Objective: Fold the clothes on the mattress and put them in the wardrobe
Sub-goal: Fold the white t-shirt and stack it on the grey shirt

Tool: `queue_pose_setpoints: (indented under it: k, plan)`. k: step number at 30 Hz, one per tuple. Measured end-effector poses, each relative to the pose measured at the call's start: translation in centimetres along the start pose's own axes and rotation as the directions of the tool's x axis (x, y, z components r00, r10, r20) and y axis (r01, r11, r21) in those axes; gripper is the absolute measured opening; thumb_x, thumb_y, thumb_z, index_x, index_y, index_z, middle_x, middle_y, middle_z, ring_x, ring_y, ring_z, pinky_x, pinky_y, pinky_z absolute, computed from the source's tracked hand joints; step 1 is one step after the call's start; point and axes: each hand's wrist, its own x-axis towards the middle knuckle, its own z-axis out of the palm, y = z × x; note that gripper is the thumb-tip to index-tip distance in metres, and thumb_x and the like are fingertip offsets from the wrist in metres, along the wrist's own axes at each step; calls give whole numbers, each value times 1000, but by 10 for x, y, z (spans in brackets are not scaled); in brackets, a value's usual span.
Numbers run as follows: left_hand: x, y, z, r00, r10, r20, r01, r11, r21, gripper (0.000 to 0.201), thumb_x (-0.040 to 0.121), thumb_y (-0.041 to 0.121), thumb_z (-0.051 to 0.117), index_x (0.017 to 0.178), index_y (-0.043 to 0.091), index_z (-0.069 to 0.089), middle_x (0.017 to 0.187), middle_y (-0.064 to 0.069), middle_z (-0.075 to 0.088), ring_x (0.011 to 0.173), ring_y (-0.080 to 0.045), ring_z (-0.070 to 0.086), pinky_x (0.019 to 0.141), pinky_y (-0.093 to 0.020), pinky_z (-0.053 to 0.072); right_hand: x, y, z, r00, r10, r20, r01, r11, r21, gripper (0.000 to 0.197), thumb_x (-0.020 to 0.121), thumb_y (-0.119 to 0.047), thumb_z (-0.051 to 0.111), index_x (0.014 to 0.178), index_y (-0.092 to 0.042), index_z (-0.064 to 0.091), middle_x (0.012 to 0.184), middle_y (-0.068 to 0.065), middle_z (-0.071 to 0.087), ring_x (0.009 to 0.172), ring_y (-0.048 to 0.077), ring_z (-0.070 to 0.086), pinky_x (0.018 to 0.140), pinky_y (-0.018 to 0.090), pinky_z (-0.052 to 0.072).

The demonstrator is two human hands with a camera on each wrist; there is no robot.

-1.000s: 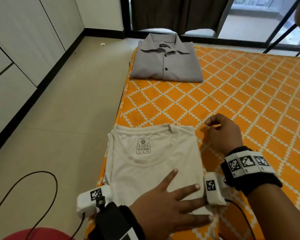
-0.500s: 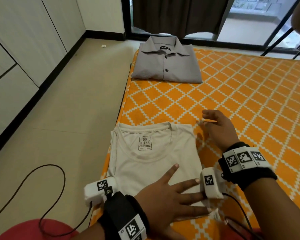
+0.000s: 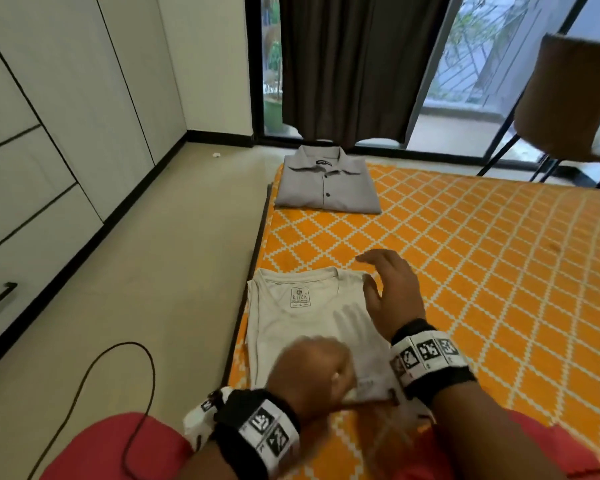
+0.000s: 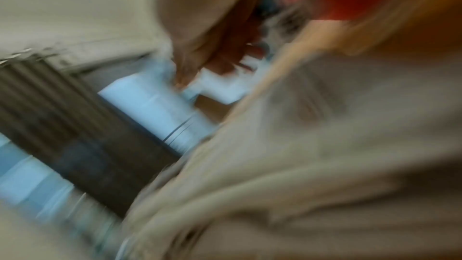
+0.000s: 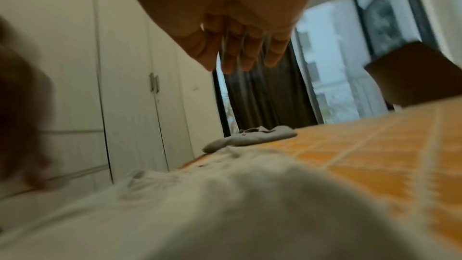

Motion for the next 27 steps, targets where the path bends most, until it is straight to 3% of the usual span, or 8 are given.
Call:
queue_pose_setpoints:
  k: [2, 4, 7, 11, 16, 21, 24, 27]
  plan:
    - [5, -11, -10, 913, -377, -155, 392, 917, 74, 16, 80, 27, 40, 74, 17, 51, 73, -3, 54, 65, -25, 53, 57, -36, 48, -13, -27, 12, 979, 204, -24, -197, 966, 170, 40, 82, -8, 45, 118, -9, 61, 124, 13, 55, 116, 32, 50, 97, 40, 40]
    - [-8, -19, -2, 826, -562, -51, 559, 801, 215, 35, 76, 26, 36, 87, 9, 64, 93, -12, 65, 84, -32, 60, 71, -41, 52, -43, -58, 39, 950, 268, 158, -289, 949, 124, 56, 84, -22, 31, 134, -4, 50, 143, 18, 44, 134, 34, 39, 110, 41, 30]
    - [-40, -26, 35, 806, -562, 183, 487, 807, 334, 62, 75, 31, 37, 121, 2, 67, 131, -16, 60, 126, -33, 44, 112, -45, 22, -86, -73, 70, 792, 326, 516, -288, 945, -155, 62, 98, -39, 11, 156, -16, 10, 164, 4, -3, 150, 19, -3, 120, 40, 0]
    - [-46, -22, 38, 766, -596, 241, 507, 791, 342, 70, 78, 39, 39, 139, 5, 50, 147, -14, 44, 137, -28, 42, 113, -49, 13, -86, -57, 65, 673, 338, 658, -244, 941, -233, 94, 79, -76, -3, 153, -19, -14, 151, -10, -30, 147, 13, -20, 117, 40, -13]
    - [-44, -24, 34, 685, -687, 242, 603, 721, 342, 75, 84, 56, 36, 139, 7, 53, 146, -15, 47, 133, -30, 48, 111, -46, 13, -87, -38, 56, 648, 425, 632, -321, 905, -280, 132, 41, -90, -31, 151, -17, -22, 157, 0, -30, 146, 14, -24, 117, 39, -14]
    - [-48, -25, 23, 660, -716, 226, 646, 695, 315, 104, 77, 85, 3, 155, 17, -1, 163, -9, -4, 151, -24, 0, 117, -47, -5, -91, -24, 41, 558, 602, 572, -443, 798, -408, 90, 92, -71, 16, 150, -14, -24, 157, 2, -31, 147, 19, -23, 118, 43, -12]
    - [-48, -16, 20, 716, -678, 167, 600, 720, 348, 92, 89, 75, 11, 151, 8, 27, 160, -13, 23, 147, -27, 23, 116, -55, 7, -95, -29, 32, 590, 668, 453, -518, 744, -422, 86, 96, -64, 17, 151, -10, -21, 157, 8, -29, 147, 23, -22, 120, 43, -9]
    - [-46, -9, 26, 792, -585, 176, 501, 787, 361, 67, 93, 48, 30, 145, 7, 42, 155, -12, 33, 142, -26, 35, 116, -51, 10, -95, -45, 38, 727, 457, 513, -305, 883, -356, 78, 89, -56, -5, 149, -9, -23, 152, 6, -34, 143, 17, -26, 118, 38, -10]
